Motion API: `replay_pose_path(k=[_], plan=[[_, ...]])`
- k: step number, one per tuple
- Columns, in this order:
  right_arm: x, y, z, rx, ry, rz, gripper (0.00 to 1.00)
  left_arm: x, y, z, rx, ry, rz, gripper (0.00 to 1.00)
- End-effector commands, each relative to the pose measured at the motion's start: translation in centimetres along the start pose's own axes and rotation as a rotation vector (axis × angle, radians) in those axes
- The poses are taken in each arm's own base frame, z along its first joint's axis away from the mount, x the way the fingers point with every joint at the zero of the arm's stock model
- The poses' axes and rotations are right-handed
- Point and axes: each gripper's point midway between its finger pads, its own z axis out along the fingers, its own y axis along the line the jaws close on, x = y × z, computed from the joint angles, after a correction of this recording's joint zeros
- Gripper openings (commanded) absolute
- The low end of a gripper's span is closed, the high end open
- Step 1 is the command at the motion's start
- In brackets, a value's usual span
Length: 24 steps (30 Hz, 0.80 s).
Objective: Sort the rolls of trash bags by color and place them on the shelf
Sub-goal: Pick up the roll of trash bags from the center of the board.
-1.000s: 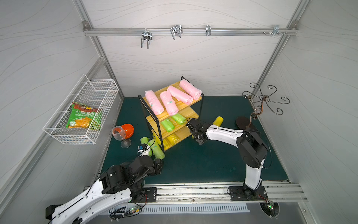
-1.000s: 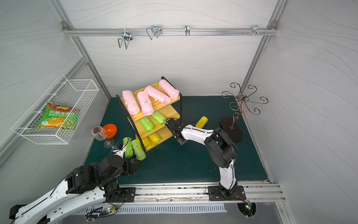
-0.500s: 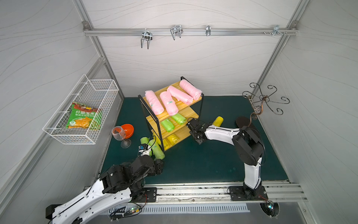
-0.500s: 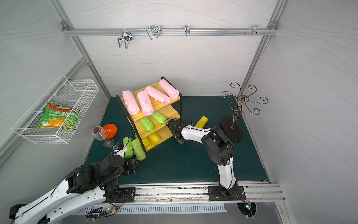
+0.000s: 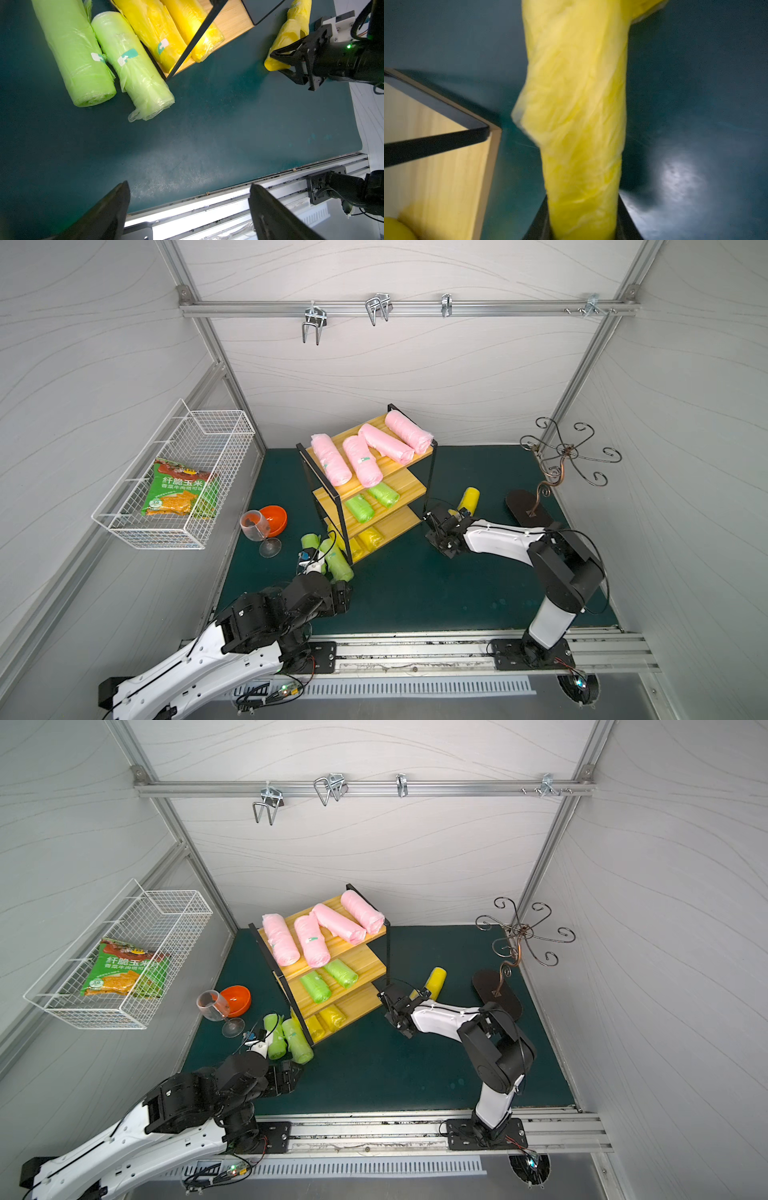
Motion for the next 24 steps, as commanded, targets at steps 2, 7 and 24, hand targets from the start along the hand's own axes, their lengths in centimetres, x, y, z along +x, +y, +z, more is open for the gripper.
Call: replay_pose_path(k=[2,7,24], plan=[[-0.2,-2.0,-2.4,0.031,0.056,-0.295,0.00,-1.4,-0.9,-0.9,0.032,-0.049,-0.019,0.94],[1.4,0.1,-5.9,-0.154,0.134,-0.571,0.00,-1.5,-0.8,-0.9,0.028,-0.058,-0.026,0.93],[10.7,7.3,-11.8,-0.814,0.175,-1.122,0.00,-2.4,-0.6,-1.4,0.041,-0.112,-0.090,0.89]])
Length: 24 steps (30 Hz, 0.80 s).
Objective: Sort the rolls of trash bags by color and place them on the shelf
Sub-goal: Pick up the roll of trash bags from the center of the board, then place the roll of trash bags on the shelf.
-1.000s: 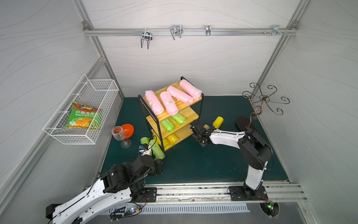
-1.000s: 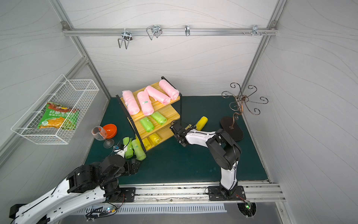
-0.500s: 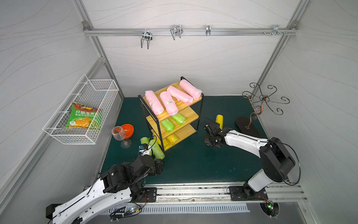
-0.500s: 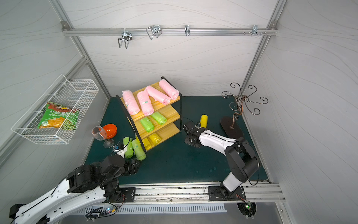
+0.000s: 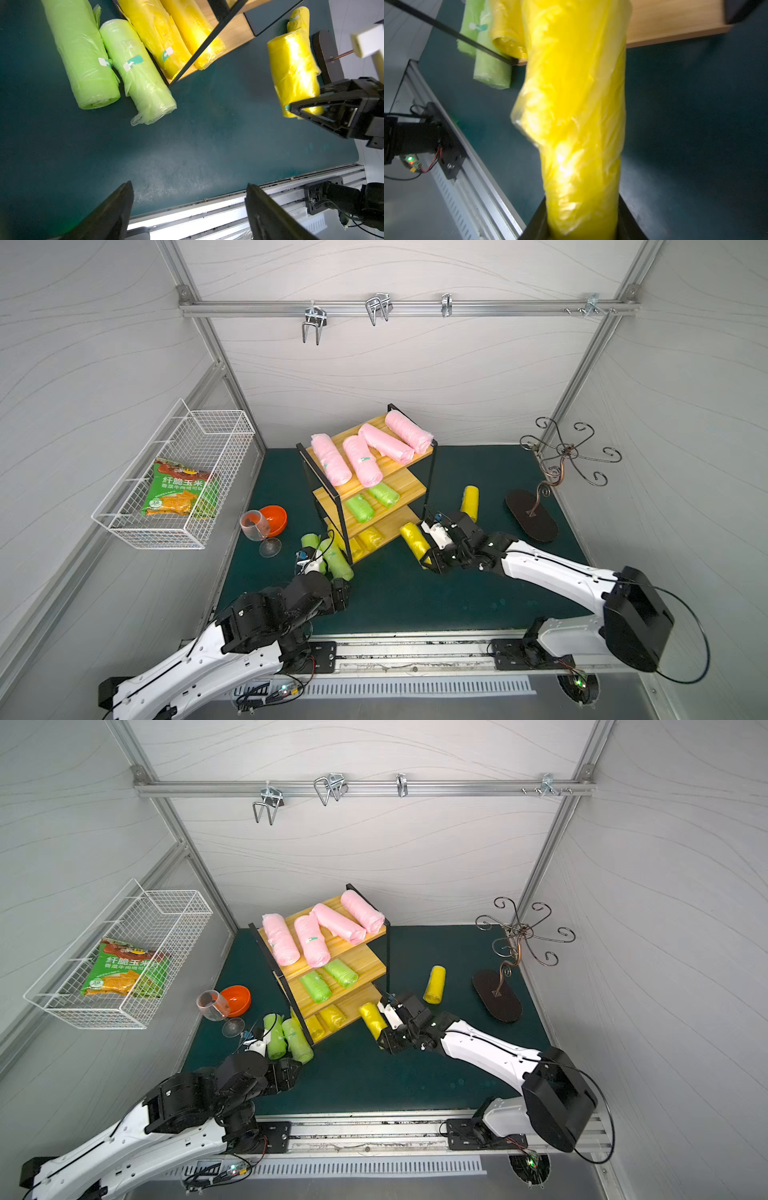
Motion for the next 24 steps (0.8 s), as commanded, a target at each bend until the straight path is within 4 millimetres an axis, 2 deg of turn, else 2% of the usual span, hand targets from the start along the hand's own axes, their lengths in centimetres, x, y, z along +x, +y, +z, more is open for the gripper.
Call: replay_pose_path(k=[1,10,18,21,24], plan=[[-3.3,2.8,0.6,-0.133,-0.110,-0.124,0.00,-1.8,-0.7,-1.3,0.043,-0.075,-0.046,0.89],[-5.9,5.3,3.4,-0.353,-0.139,-0.055,0.00,-2.0,0.6,-2.4,0.025,-0.095,-0.063,0.89],[-7.2,3.9,4.2,-0.447,-0.156,0.075,0.00,-1.8,0.8,-2.4,0.019,-0.093,-0.070,0.89],[-6.9,2.9,4.2,-0.467,-0.168,0.136,0.00,-1.8,0.8,-2.3,0.016,-0.092,-0.069,0.89],[-6.5,2.9,4.3,-0.498,-0.160,0.160,0.00,-1.8,0.8,-2.2,0.014,-0.090,-0.068,0.89]])
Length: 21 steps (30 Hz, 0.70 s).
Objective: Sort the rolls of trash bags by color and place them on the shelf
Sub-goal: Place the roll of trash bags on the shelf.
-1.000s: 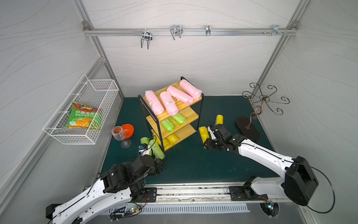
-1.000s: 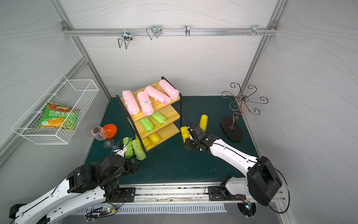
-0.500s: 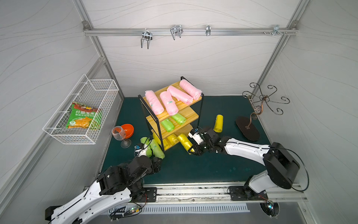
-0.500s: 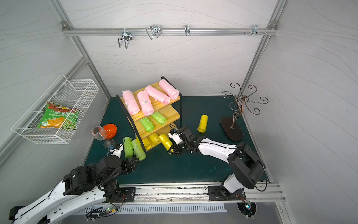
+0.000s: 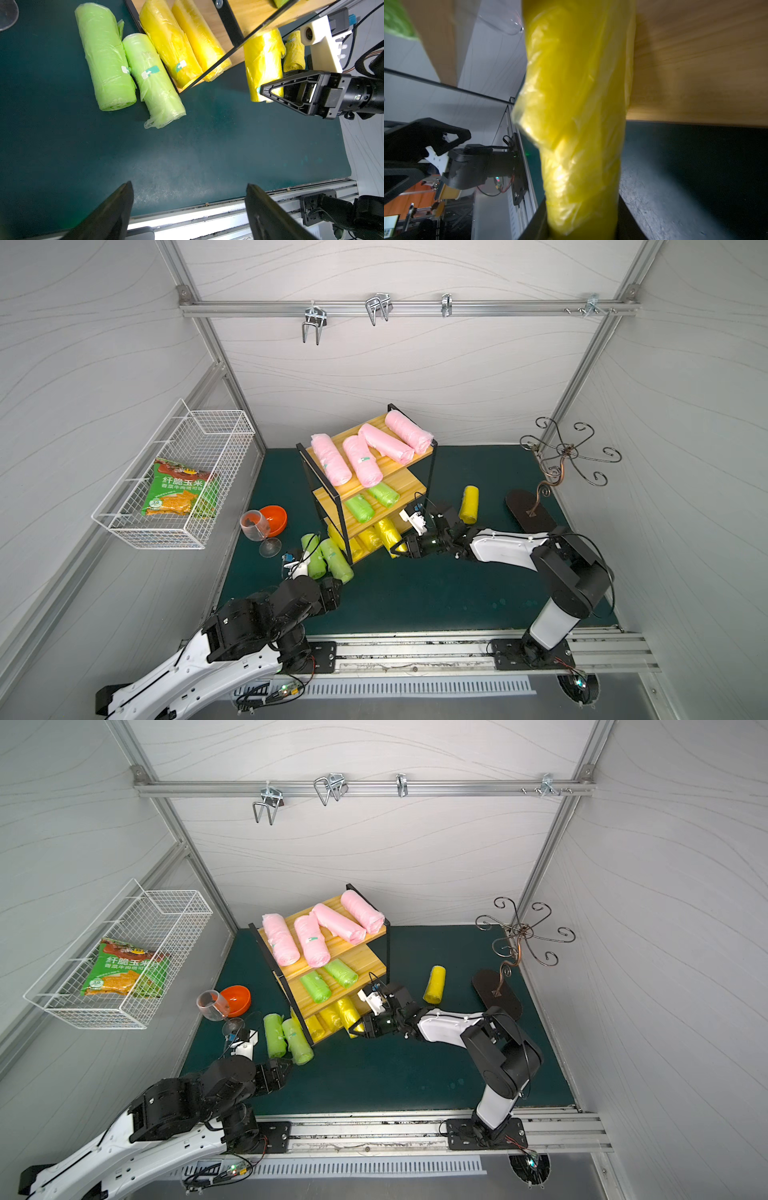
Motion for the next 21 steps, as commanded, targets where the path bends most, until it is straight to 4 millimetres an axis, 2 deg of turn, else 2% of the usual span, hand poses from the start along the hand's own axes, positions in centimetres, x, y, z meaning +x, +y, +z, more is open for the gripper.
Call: replay_pose_path(k=[1,6,12,21], plan=[[-0.5,1.2,0.2,-0.102,-0.017,0.016,0.00,-1.1,-0.6,-0.8,0.024,-0.036,-0.026,0.89],[-1.0,2.0,1.1,-0.205,-0.006,0.074,0.00,-1.0,-0.9,-0.6,0.026,-0.027,-0.020,0.89],[-1.6,1.9,1.9,-0.258,-0.019,0.124,0.00,-1.1,-0.8,-0.8,0.021,-0.026,-0.018,0.89],[-3.4,0.8,2.4,-0.242,-0.038,0.195,0.00,-0.9,-0.6,-0.7,0.020,-0.024,-0.026,0.89]])
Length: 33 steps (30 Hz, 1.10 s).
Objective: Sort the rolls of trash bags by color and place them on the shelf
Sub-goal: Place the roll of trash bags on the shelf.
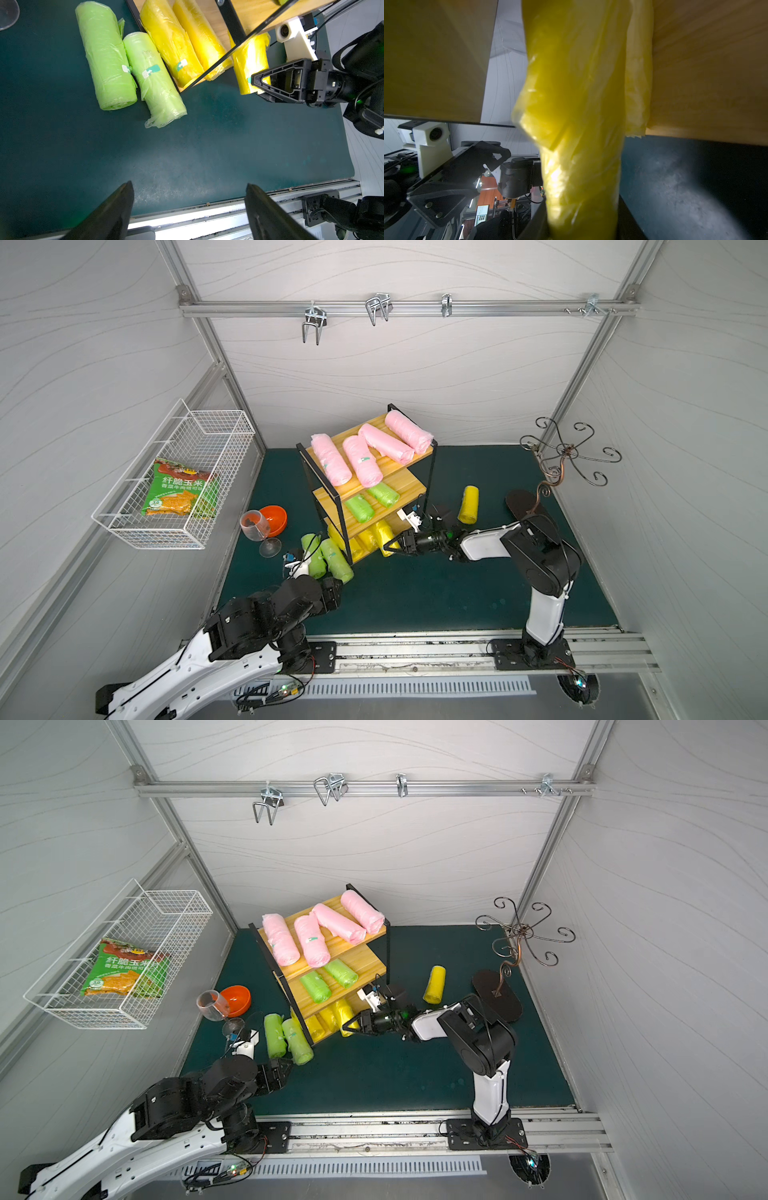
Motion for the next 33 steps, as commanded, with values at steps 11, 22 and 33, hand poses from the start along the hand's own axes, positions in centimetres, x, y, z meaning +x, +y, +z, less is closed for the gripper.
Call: replay_pose_path(k=[11,22,33], plan=[[-3.5,-2.0,0.4,0.153,-0.055,0.038,0.00,-0.8,-0.7,-0.9,0.032,-0.023,-0.025,0.89],[-5.2,-4.9,0.4,0.302,-0.120,0.074,0.00,-0.8,-0.7,-1.0,0.034,-0.019,-0.023,0.89],[-5.6,-5.0,1.4,0.392,-0.050,0.001,0.00,-0.6,-0.8,-0.6,0.029,-0.012,-0.020,0.89]])
